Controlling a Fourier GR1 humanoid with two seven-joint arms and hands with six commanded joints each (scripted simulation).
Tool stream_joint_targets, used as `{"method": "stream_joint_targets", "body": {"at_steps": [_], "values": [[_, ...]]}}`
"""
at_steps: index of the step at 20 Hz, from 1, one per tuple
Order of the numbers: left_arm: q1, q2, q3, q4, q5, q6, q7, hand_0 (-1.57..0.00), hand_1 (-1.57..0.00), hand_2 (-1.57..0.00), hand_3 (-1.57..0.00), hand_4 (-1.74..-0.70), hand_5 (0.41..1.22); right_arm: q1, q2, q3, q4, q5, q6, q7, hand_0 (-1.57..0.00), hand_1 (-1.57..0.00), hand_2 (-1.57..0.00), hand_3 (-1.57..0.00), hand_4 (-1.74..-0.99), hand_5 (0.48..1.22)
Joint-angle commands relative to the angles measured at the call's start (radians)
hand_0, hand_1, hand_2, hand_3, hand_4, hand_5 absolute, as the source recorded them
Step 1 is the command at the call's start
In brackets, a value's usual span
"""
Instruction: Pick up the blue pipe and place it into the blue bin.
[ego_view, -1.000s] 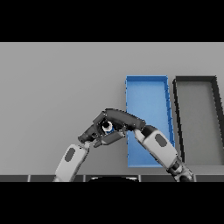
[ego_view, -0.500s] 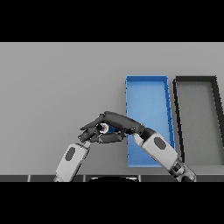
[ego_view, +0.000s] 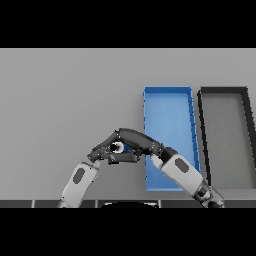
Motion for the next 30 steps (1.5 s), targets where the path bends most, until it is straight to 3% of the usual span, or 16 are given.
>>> {"method": "stream_joint_targets", "body": {"at_steps": [1, 5, 8, 9, 11, 13, 16, 19, 21, 24, 28, 30], "values": [[-0.002, -0.004, 0.008, -0.007, 0.012, 0.004, 0.033, -0.24, -0.22, -0.22, -0.19, -1.02, 0.848, -0.005, -0.009, -0.01, 0.002, 0.003, 0.002, -0.017, -1.57, -1.57, -1.57, -1.57, -1.74, 1.217], [0.024, -0.006, 0.016, -0.01, 0.05, -0.004, 0.074, -0.1, -0.09, -0.09, -0.08, -0.97, 0.603, -0.007, 0.009, -0.001, 0.0, 0.009, -0.01, -0.006, -1.57, -1.57, -1.57, -1.57, -1.74, 1.219], [0.013, 0.004, 0.015, -0.005, 0.022, 0.01, 0.078, -0.05, -0.05, -0.04, -0.04, -0.95, 0.513, -0.01, 0.012, -0.025, 0.012, -0.026, -0.016, -0.039, -1.57, -1.57, -1.57, -1.57, -1.741, 1.22], [0.015, 0.001, 0.01, -0.002, 0.016, 0.015, 0.079, -0.04, -0.04, -0.04, -0.03, -0.94, 0.495, -0.01, 0.024, -0.031, 0.017, -0.056, -0.017, -0.02, -1.57, -1.57, -1.57, -1.57, -1.741, 1.22], [0.021, 0.007, 0.013, -0.006, 0.018, 0.013, 0.089, -0.03, -0.02, -0.02, -0.02, -0.92, 0.482, -0.02, 0.029, -0.053, -0.012, -0.127, -0.036, -0.003, -1.57, -1.57, -1.57, -1.57, -1.741, 1.221], [0.024, 0.001, 0.001, -0.017, 0.014, 0.014, 0.099, -0.02, -0.01, -0.01, -0.01, -0.91, 0.47, -0.075, 0.033, -0.102, -0.032, -0.225, -0.079, 0.086, -1.57, -1.57, -1.57, -1.57, -1.741, 1.221], [0.023, 0.002, 0.004, -0.01, 0.016, 0.011, 0.112, -0.01, -0.01, -0.01, -0.01, -0.91, 0.45, -0.197, 0.023, -0.178, -0.027, -0.337, -0.124, 0.152, -1.57, -1.57, -1.57, -1.57, -1.741, 1.221], [0.03, 0.009, 0.006, -0.007, 0.025, -0.001, 0.109, 0.0, 0.0, 0.0, 0.0, -0.91, 0.437, -0.344, -0.014, -0.274, 0.031, -0.442, -0.129, 0.125, -1.57, -1.57, -1.57, -1.57, -1.741, 1.221], [0.021, 0.007, 0.011, -0.003, 0.015, 0.01, 0.129, 0.0, 0.0, 0.0, 0.0, -0.9, 0.433, -0.414, -0.052, -0.333, 0.081, -0.414, -0.182, 0.089, -1.57, -1.57, -1.57, -1.57, -1.741, 1.221], [0.025, 0.013, 0.004, -0.019, 0.011, 0.007, 0.131, 0.0, 0.0, 0.0, 0.0, -0.89, 0.428, -0.502, -0.132, -0.4, 0.166, -0.369, -0.241, 0.095, -1.57, -1.57, -1.57, -1.57, -1.741, 1.221], [0.026, 0.017, 0.005, -0.008, 0.005, 0.007, 0.114, 0.0, 0.0, 0.0, 0.0, -0.89, 0.412, -0.501, -0.216, -0.468, 0.312, -0.334, -0.231, 0.08, -1.57, -1.57, -1.57, -1.57, -1.741, 1.221], [0.034, 0.025, 0.004, -0.021, 0.006, 0.006, 0.1, 0.0, 0.0, 0.0, 0.0, -0.88, 0.412, -0.444, -0.266, -0.489, 0.338, -0.318, -0.212, 0.069, -1.57, -1.57, -1.57, -1.57, -1.741, 1.221]]}}
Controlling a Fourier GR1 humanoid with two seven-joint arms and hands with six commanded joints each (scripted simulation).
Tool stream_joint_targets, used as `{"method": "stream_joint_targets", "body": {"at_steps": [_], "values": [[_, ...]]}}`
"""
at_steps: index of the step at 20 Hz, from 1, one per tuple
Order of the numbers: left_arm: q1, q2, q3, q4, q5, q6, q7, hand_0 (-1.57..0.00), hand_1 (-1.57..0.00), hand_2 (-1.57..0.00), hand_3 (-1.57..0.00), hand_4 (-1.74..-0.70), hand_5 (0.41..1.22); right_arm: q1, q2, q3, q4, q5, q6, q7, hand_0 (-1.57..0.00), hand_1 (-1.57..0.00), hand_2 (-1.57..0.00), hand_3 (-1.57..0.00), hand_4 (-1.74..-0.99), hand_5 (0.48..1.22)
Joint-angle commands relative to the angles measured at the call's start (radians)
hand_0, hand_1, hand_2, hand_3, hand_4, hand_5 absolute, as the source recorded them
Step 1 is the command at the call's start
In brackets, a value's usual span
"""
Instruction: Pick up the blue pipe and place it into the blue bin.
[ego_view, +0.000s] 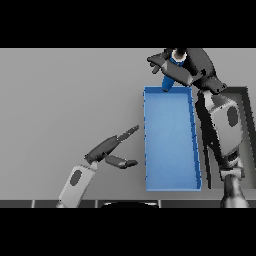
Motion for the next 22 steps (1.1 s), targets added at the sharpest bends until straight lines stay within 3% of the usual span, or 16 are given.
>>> {"method": "stream_joint_targets", "body": {"at_steps": [1, 4, 10, 13, 17, 18, 22], "values": [[-0.002, -0.003, -0.005, 0.001, -0.013, 0.008, 0.014, 0.0, 0.0, 0.0, 0.0, -0.87, 0.413, 0.04, -0.016, -0.012, -0.006, -0.01, 0.002, 0.002, -1.57, -1.57, -1.57, -1.57, -1.741, 1.221], [-0.011, 0.007, 0.004, 0.007, -0.015, 0.009, 0.018, 0.0, 0.0, 0.0, 0.0, -0.87, 0.419, 0.162, -0.029, -0.012, -0.035, -0.004, -0.032, 0.015, -1.57, -1.57, -1.57, -1.57, -1.741, 1.221], [0.011, -0.005, -0.004, -0.005, 0.002, 0.004, 0.013, 0.0, 0.0, 0.0, 0.0, -0.88, 0.423, 0.415, -0.067, 0.005, -0.14, 0.008, -0.081, 0.091, -1.57, -1.57, -1.57, -1.57, -1.741, 1.221], [0.025, 0.003, -0.005, -0.022, 0.009, -0.001, 0.02, 0.0, 0.0, 0.0, 0.0, -0.88, 0.428, 0.52, -0.072, 0.036, -0.191, 0.04, -0.156, 0.123, -1.57, -1.57, -1.57, -1.57, -1.741, 1.221], [0.015, -0.006, -0.009, -0.022, 0.001, 0.009, 0.034, 0.0, 0.0, 0.0, 0.0, -0.89, 0.422, 0.6, -0.18, 0.17, -0.182, 0.021, -0.328, 0.123, -1.57, -1.57, -1.57, -1.52, -1.741, 1.221], [0.025, 0.003, -0.007, -0.026, 0.004, 0.005, 0.023, 0.0, 0.0, 0.0, 0.0, -0.89, 0.42, 0.604, -0.205, 0.204, -0.172, 0.009, -0.364, 0.123, -1.57, -1.57, -1.57, -1.26, -1.741, 1.221], [0.029, 0.004, -0.012, -0.031, 0.004, 0.001, 0.03, 0.0, 0.0, 0.0, 0.0, -0.88, 0.421, 0.588, -0.328, 0.406, -0.119, -0.053, -0.514, 0.122, -1.57, -1.55, -1.57, -0.85, -1.741, 1.221]]}}
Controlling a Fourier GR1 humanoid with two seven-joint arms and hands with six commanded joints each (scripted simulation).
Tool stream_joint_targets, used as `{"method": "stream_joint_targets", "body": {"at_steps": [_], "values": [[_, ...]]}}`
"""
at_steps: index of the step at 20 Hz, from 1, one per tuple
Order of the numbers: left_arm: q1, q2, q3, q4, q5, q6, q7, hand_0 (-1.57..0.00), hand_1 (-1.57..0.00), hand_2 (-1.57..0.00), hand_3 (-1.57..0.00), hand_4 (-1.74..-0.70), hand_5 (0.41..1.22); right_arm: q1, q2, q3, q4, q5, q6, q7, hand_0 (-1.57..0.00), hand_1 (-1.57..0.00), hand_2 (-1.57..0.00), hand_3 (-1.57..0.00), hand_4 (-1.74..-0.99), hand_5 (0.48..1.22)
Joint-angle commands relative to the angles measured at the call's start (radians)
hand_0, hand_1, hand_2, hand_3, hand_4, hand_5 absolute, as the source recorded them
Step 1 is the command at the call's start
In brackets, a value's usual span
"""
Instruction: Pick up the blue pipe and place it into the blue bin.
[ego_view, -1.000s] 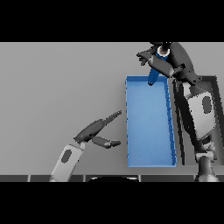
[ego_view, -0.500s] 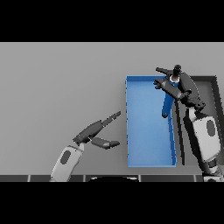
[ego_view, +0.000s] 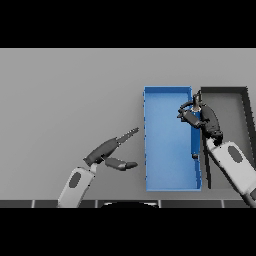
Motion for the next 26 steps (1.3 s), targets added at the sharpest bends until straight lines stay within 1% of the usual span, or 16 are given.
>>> {"method": "stream_joint_targets", "body": {"at_steps": [1, 2, 3, 4, 5, 6, 7, 8, 9, 11, 14, 16, 18, 22, 23, 26], "values": [[-0.003, -0.005, -0.004, -0.005, -0.004, 0.004, 0.004, 0.0, 0.0, 0.0, 0.0, -0.88, 0.421, -0.022, -0.029, 0.05, 0.03, -0.034, -0.028, 0.005, -1.46, -1.34, -1.34, -0.79, -1.678, 1.221], [-0.005, 0.0, 0.001, 0.005, -0.006, 0.004, 0.0, 0.0, 0.0, 0.0, 0.0, -0.88, 0.422, -0.047, -0.076, 0.113, 0.044, -0.096, -0.058, 0.005, -1.17, -1.07, -1.07, -0.63, -1.592, 1.221], [-0.01, -0.003, -0.003, 0.014, -0.013, 0.004, 0.003, 0.0, 0.0, 0.0, 0.0, -0.88, 0.422, -0.078, -0.101, 0.169, 0.063, -0.134, -0.07, 0.006, -0.94, -0.85, -0.86, -0.5, -1.503, 1.221], [-0.009, -0.003, -0.003, 0.013, -0.013, 0.005, 0.001, 0.0, 0.0, 0.0, 0.0, -0.88, 0.425, -0.087, -0.107, 0.185, 0.066, -0.139, -0.054, 0.006, -0.75, -0.68, -0.68, -0.4, -1.413, 1.221], [-0.006, -0.006, -0.005, 0.009, -0.013, 0.007, 0.002, 0.0, 0.0, 0.0, 0.0, -0.88, 0.427, -0.117, -0.133, 0.239, 0.078, -0.167, -0.038, 0.005, -0.6, -0.55, -0.55, -0.32, -1.337, 1.221], [-0.005, -0.003, -0.001, 0.006, -0.005, 0.003, -0.001, 0.0, 0.0, 0.0, 0.0, -0.88, 0.428, -0.143, -0.152, 0.29, 0.085, -0.189, -0.017, 0.006, -0.48, -0.44, -0.44, -0.26, -1.275, 1.186], [0.0, -0.002, 0.0, 0.0, 0.002, 0.0, 0.003, 0.0, 0.0, 0.0, 0.0, -0.88, 0.43, -0.186, -0.197, 0.361, 0.092, -0.218, 0.007, 0.004, -0.38, -0.35, -0.35, -0.21, -1.219, 1.137], [-0.003, -0.009, -0.006, -0.002, 0.0, 0.002, 0.011, 0.0, 0.0, 0.0, 0.0, -0.88, 0.429, -0.221, -0.215, 0.409, 0.093, -0.212, 0.026, -0.002, -0.31, -0.28, -0.28, -0.16, -1.175, 1.084], [0.007, -0.005, -0.007, -0.01, 0.004, -0.001, 0.006, 0.0, 0.0, 0.0, 0.0, -0.88, 0.429, -0.247, -0.214, 0.439, 0.09, -0.188, 0.051, -0.002, -0.24, -0.22, -0.22, -0.13, -1.142, 1.03], [0.003, -0.007, -0.006, -0.017, 0.004, 0.003, 0.015, 0.0, 0.0, 0.0, 0.0, -0.89, 0.428, -0.259, -0.225, 0.466, 0.094, -0.2, 0.059, 0.006, -0.16, -0.14, -0.14, -0.08, -1.083, 0.934], [0.01, -0.005, -0.01, -0.016, -0.005, 0.006, 0.014, 0.0, 0.0, 0.0, 0.0, -0.89, 0.427, -0.28, -0.229, 0.51, 0.111, -0.211, 0.059, 0.006, -0.08, -0.07, -0.07, -0.04, -1.063, 0.846], [0.011, -0.008, -0.013, -0.011, -0.008, 0.008, 0.007, 0.0, 0.0, 0.0, 0.0, -0.89, 0.428, -0.318, -0.246, 0.567, 0.129, -0.215, 0.072, 0.006, -0.05, -0.05, -0.05, -0.03, -1.051, 0.787], [0.005, -0.01, -0.012, -0.011, -0.009, 0.009, 0.013, 0.0, 0.0, 0.0, 0.0, -0.89, 0.429, -0.33, -0.251, 0.594, 0.129, -0.219, 0.067, 0.006, -0.03, -0.03, -0.03, -0.02, -1.038, 0.734], [0.014, -0.004, -0.009, 0.0, -0.016, 0.013, 0.002, 0.0, 0.0, 0.0, 0.0, -0.89, 0.431, -0.353, -0.252, 0.621, 0.141, -0.218, 0.071, 0.001, -0.01, -0.01, -0.01, -0.01, -1.022, 0.672], [0.005, 0.003, 0.001, 0.007, -0.012, 0.01, -0.002, 0.0, 0.0, 0.0, 0.0, -0.89, 0.431, -0.366, -0.243, 0.629, 0.145, -0.215, 0.081, 0.005, -0.01, -0.01, -0.01, 0.0, -1.02, 0.666], [0.002, -0.008, -0.005, -0.01, -0.003, 0.009, 0.006, 0.0, 0.0, 0.0, 0.0, -0.88, 0.431, -0.37, -0.25, 0.642, 0.139, -0.233, 0.076, 0.006, -0.01, -0.01, -0.01, 0.0, -1.022, 0.658]]}}
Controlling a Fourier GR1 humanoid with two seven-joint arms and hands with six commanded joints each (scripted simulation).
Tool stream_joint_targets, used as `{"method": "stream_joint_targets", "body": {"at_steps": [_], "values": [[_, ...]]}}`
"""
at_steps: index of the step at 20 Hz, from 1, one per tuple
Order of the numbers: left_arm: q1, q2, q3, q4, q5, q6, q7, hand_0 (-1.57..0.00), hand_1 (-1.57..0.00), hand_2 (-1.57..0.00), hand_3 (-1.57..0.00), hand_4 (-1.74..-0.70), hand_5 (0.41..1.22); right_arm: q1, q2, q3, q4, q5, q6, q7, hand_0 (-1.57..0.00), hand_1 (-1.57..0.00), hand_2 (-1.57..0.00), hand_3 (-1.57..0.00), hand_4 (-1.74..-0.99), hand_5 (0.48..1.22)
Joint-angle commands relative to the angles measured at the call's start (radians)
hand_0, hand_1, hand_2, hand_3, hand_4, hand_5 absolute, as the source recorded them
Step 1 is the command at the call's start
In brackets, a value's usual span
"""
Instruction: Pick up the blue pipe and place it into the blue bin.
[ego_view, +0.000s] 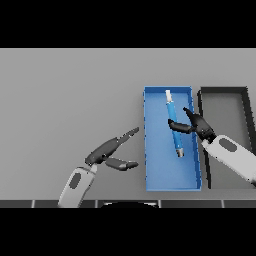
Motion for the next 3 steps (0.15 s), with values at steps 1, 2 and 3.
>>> {"method": "stream_joint_targets", "body": {"at_steps": [1, 2, 3], "values": [[0.0, 0.001, -0.003, -0.004, -0.002, -0.001, 0.006, 0.0, 0.0, 0.0, 0.0, -0.88, 0.431, -0.003, -0.005, 0.002, -0.001, 0.005, 0.006, -0.001, -0.01, -0.01, -0.01, 0.0, -1.022, 0.655], [0.002, 0.005, 0.0, -0.013, 0.006, -0.005, 0.009, 0.0, 0.0, 0.0, 0.0, -0.88, 0.431, -0.003, -0.002, 0.003, 0.005, 0.004, 0.014, -0.003, -0.01, -0.01, -0.01, 0.0, -1.022, 0.649], [0.001, 0.006, 0.0, -0.015, 0.003, -0.004, 0.011, 0.0, 0.0, 0.0, 0.0, -0.88, 0.431, 0.002, -0.003, 0.003, -0.004, 0.0, 0.012, -0.002, -0.01, -0.01, -0.01, 0.0, -1.022, 0.643]]}}
